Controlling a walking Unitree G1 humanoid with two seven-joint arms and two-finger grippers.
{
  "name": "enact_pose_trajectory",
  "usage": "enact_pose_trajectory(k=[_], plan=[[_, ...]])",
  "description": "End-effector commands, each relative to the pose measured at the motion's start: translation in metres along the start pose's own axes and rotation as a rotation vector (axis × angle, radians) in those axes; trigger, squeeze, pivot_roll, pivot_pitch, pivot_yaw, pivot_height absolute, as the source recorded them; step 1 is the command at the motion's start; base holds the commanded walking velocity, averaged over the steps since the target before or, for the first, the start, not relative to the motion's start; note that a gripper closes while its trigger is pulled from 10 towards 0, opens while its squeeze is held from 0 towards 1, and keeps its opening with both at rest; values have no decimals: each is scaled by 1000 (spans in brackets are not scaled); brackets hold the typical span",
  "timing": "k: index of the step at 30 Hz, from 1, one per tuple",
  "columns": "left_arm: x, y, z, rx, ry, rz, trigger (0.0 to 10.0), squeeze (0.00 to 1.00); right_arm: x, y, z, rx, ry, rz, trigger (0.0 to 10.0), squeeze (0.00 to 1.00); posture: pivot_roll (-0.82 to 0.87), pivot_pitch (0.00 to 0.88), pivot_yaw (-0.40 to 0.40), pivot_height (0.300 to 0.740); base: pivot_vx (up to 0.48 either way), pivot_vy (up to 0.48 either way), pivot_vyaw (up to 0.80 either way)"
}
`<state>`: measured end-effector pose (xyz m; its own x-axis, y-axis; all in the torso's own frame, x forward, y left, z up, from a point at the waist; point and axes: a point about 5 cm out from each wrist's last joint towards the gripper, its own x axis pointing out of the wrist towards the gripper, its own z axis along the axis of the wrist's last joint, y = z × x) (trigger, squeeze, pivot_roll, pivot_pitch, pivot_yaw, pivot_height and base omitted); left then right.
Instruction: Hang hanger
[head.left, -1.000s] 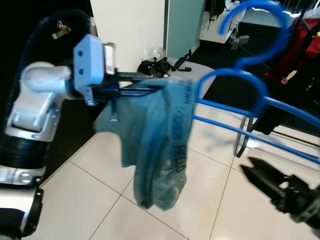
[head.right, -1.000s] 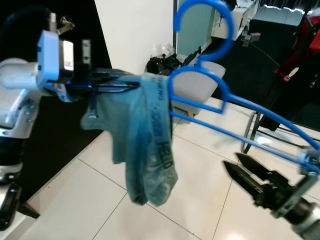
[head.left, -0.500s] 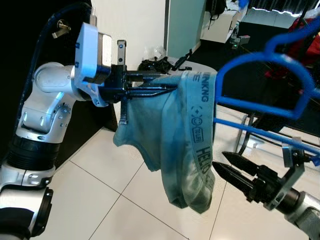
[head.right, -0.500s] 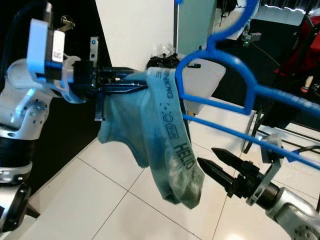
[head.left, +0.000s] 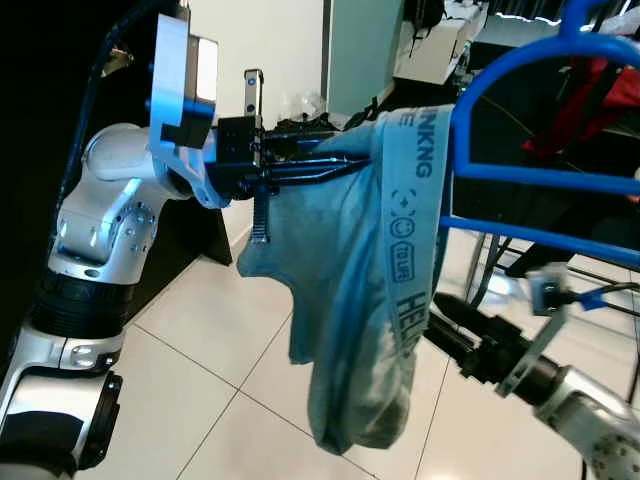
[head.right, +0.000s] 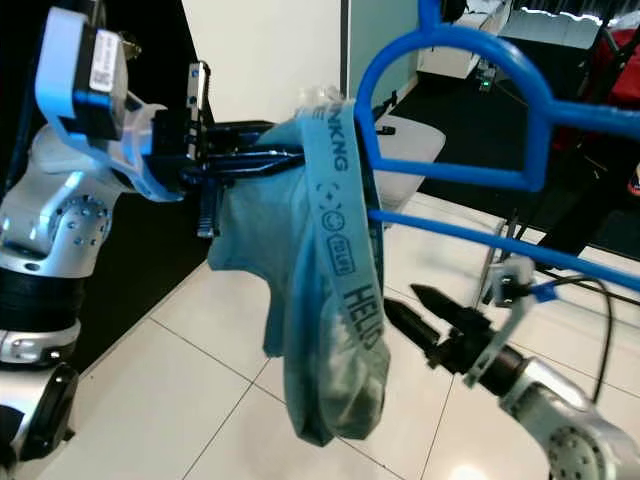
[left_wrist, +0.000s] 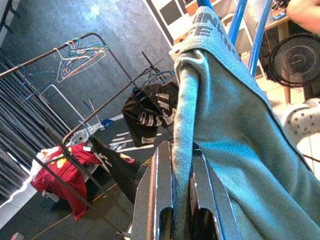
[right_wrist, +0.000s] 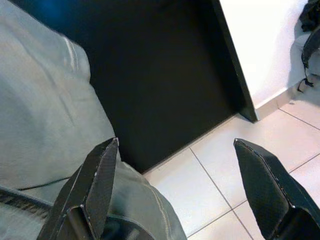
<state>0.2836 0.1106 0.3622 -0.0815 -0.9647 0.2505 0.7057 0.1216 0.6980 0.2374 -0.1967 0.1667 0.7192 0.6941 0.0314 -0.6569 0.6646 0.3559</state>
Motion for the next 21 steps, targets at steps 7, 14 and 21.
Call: enact_pose_trajectory(k=[7,14,21], plan=[[3,-2,-1,-10,-13,12,10000,0,15,15,-10,-12,50,127,10000,0,-46,97,9,740,0,0,0],[1,-1,-3,-12,-4,26,10000,0,7,15,-4,-17,43,160,10000,0,-48,94,7,740,0,0,0],[1,0,-5,-7,4,39,10000,0,-2,15,4,-12,6,176,10000,0,-51,92,10,740,0,0,0]])
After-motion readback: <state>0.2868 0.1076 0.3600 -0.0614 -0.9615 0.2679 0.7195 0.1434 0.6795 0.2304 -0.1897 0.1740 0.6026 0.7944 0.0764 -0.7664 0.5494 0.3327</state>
